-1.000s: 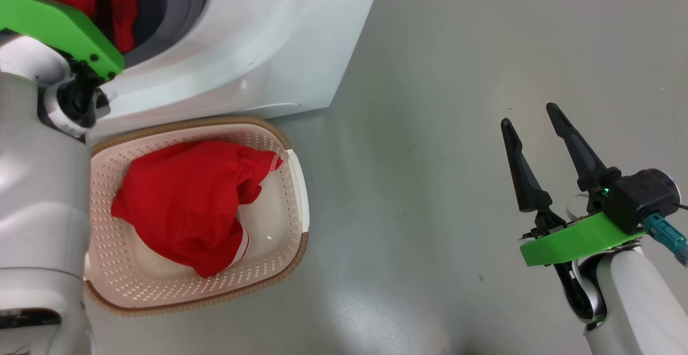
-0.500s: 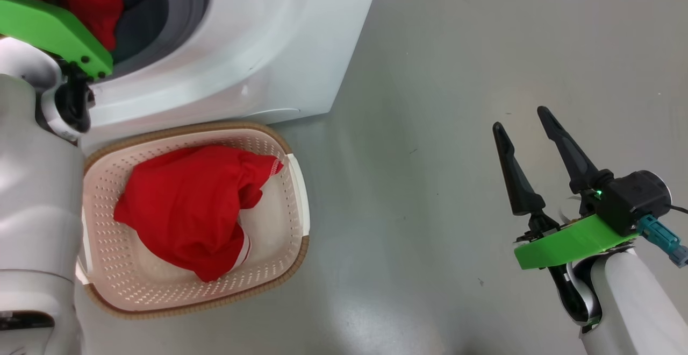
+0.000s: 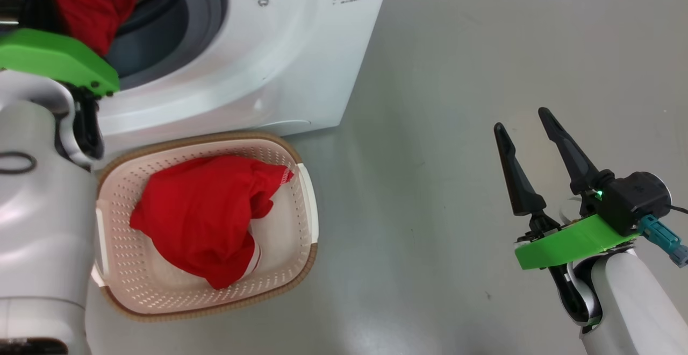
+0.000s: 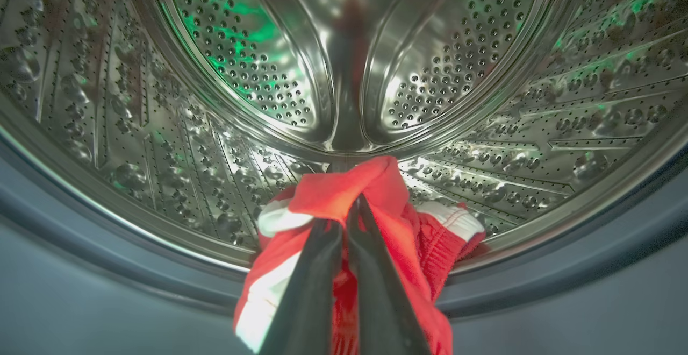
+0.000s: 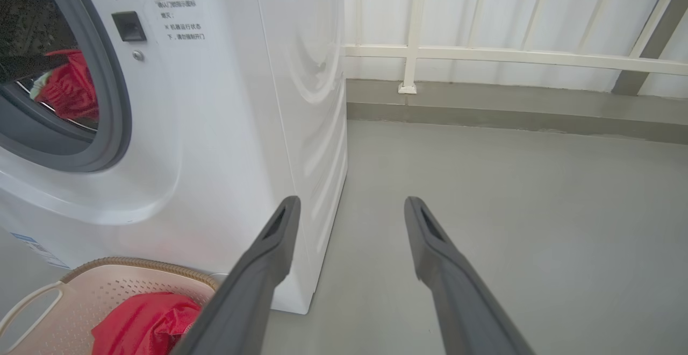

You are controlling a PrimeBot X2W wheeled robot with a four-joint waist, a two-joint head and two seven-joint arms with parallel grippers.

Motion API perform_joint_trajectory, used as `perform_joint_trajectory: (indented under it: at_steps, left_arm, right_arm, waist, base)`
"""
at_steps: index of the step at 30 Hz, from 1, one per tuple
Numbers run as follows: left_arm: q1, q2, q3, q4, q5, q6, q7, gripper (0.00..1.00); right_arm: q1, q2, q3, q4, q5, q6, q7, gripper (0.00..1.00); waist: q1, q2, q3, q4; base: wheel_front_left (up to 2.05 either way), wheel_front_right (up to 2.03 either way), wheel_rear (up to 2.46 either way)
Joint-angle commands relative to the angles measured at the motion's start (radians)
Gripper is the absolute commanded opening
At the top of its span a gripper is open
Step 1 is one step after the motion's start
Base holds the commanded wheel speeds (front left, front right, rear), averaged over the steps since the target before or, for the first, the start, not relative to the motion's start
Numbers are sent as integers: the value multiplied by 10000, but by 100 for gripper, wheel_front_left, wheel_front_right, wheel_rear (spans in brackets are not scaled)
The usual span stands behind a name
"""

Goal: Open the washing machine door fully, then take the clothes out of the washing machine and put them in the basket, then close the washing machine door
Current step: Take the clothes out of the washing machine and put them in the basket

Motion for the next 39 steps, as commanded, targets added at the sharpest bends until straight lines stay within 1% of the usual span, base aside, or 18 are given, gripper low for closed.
perform_joint_trajectory:
  at_steps: [1, 5, 9, 15, 20, 24, 32, 36, 39]
  left_arm:
    - [248, 394, 96, -353, 147, -112, -113, 0]
    - [792, 451, -117, -950, 566, -96, -183, 0]
    - [1542, 447, -84, -2103, 962, 36, -190, 0]
    - [3046, 190, 238, -3934, 1350, 226, -193, 0]
    - [4222, 15, 461, -5094, 1596, 265, -193, 0]
    - [5019, -169, 552, -5902, 1715, 216, -194, 0]
    - [6715, -585, 743, -7656, 1791, 277, -194, 0]
    - [7506, -717, 817, -8573, 1823, 324, -194, 0]
    - [7888, -767, 802, -8952, 1814, 363, -194, 0]
  right_arm:
    - [50, -76, 149, -192, 13, 4, -63, 100]
    - [72, -69, 163, -151, 2, 4, -63, 100]
    - [97, -54, 187, -127, -25, 4, -63, 100]
    - [214, 4, 243, -3, -53, 4, -63, 100]
    - [323, 63, 354, 79, -78, 4, -63, 100]
    - [408, 73, 347, 137, -104, 4, -63, 100]
    - [673, 125, 350, 250, -164, 4, -63, 100]
    - [795, 188, 370, 298, -166, 4, -63, 100]
    - [860, 213, 365, 323, -173, 4, -63, 100]
  waist:
    - [0, 0, -118, 92]
    - [0, 0, -376, 186]
    - [0, 0, -632, 260]
    - [0, 0, -1108, 337]
    - [0, 0, -1469, 398]
    - [0, 0, -1746, 469]
    - [0, 0, -2365, 630]
    - [0, 0, -2663, 674]
    - [0, 0, -2788, 698]
  base:
    - [0, 0, 0]
    - [0, 0, 0]
    - [0, 0, 0]
    - [0, 0, 0]
    - [0, 0, 0]
    - [0, 0, 0]
    - [0, 0, 0]
    - [0, 0, 0]
    - [0, 0, 0]
